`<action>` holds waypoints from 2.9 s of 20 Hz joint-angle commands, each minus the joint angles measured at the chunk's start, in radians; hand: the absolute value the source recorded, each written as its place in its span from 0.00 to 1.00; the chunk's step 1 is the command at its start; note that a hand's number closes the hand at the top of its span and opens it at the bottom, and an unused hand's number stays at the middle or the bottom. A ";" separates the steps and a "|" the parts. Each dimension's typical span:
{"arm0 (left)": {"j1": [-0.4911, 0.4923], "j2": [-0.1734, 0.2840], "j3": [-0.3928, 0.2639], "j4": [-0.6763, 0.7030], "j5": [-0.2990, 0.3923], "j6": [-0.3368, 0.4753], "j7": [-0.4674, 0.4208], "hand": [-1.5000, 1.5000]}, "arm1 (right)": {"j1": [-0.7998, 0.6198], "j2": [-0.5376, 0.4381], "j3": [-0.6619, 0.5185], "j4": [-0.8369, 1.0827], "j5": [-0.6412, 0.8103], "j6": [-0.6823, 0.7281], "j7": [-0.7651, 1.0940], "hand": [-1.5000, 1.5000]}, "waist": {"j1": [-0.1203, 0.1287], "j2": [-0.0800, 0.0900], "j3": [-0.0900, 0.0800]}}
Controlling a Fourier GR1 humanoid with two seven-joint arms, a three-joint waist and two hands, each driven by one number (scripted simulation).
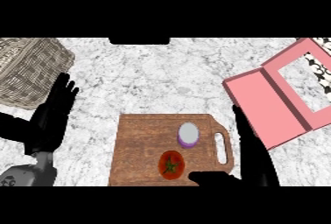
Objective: Pick the can from the cutting board and place it in the cardboard box
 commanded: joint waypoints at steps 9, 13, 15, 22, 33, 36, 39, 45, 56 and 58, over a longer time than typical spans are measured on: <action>0.032 -0.020 0.041 -0.001 0.000 -0.043 0.016 0.50 | -0.059 0.195 -0.080 0.175 0.121 0.048 0.068 0.00 | -0.004 0.000 0.001; 0.065 -0.026 0.036 -0.061 -0.032 -0.050 0.010 0.50 | -0.042 0.202 -0.058 0.239 0.101 -0.016 0.021 0.00 | -0.001 0.000 0.001; 0.007 -0.025 0.055 -0.050 -0.029 -0.037 0.064 0.50 | -0.004 0.202 -0.038 0.223 0.102 -0.009 0.014 0.00 | -0.005 0.000 0.001; 0.006 -0.042 0.060 -0.086 -0.047 -0.036 0.092 0.50 | -0.080 0.203 -0.064 0.305 0.111 -0.004 0.052 0.00 | -0.003 -0.001 0.001; -0.018 -0.069 0.093 0.034 -0.085 -0.093 0.021 0.50 | -0.067 0.203 -0.026 0.404 0.074 -0.096 -0.015 0.00 | -0.005 0.000 0.001; 0.038 -0.083 0.092 -0.042 -0.069 -0.103 0.050 0.50 | -0.074 0.203 -0.104 0.419 0.039 -0.031 -0.069 0.00 | -0.003 0.000 0.001; 0.082 -0.100 0.079 -0.054 -0.094 -0.108 0.018 0.50 | -0.097 0.203 -0.050 0.473 0.035 -0.100 -0.038 0.00 | -0.001 0.000 0.001; -0.024 -0.130 0.098 0.009 -0.134 -0.079 0.031 0.50 | -0.099 0.203 -0.053 0.453 0.020 -0.084 -0.043 0.00 | -0.006 0.000 0.001; -0.026 -0.136 0.141 0.061 -0.133 -0.132 0.005 0.50 | -0.132 0.203 -0.001 0.537 0.035 -0.133 -0.035 0.00 | -0.006 0.000 0.001; 0.015 -0.167 0.104 0.006 -0.156 -0.117 0.020 0.50 | -0.146 0.203 0.008 0.616 0.010 -0.209 -0.082 0.00 | -0.003 0.000 0.001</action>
